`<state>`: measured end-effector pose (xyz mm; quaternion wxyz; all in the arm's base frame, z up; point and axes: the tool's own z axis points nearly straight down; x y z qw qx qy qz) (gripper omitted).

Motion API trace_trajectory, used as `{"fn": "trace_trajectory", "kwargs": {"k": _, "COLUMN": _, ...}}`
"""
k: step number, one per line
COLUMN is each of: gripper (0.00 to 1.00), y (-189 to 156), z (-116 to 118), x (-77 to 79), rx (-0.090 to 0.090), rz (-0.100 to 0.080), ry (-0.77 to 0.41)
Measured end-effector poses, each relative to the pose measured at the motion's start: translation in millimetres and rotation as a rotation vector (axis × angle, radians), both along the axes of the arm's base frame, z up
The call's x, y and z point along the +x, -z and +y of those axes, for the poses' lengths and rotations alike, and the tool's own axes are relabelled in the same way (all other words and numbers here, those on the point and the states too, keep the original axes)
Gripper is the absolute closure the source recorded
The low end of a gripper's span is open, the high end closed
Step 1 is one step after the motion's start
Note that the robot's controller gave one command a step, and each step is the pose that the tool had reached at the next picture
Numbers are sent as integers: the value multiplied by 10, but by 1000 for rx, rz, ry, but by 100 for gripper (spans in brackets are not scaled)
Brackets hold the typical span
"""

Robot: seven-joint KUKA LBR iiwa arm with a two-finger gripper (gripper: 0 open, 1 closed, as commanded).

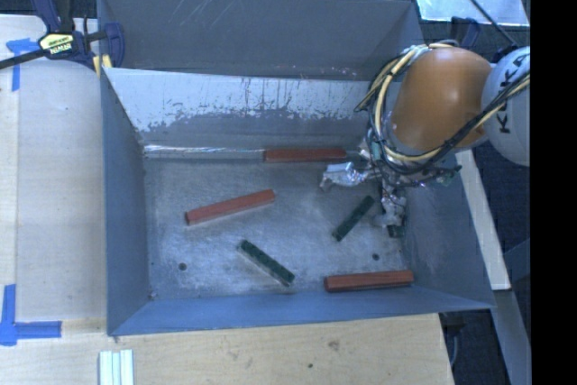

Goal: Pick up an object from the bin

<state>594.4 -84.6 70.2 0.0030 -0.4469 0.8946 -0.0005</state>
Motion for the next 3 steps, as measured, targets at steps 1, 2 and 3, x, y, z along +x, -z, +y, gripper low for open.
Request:
{"fn": "trace_trajectory", "kwargs": {"k": 1, "gripper": 100, "y": -13, "z": -4, "x": 3, "rx": 1, "rz": -1, "ry": 4}}
{"fn": "trace_trajectory", "kwargs": {"k": 2, "gripper": 100, "y": -1183, "z": -153, "x": -346, "rx": -4, "rz": -3, "ry": -219}}
{"fn": "trace_trajectory", "kwargs": {"k": 3, "gripper": 100, "y": -2001, "z": 508, "x": -437, "rx": -3, "rz": -3, "ry": -524}}
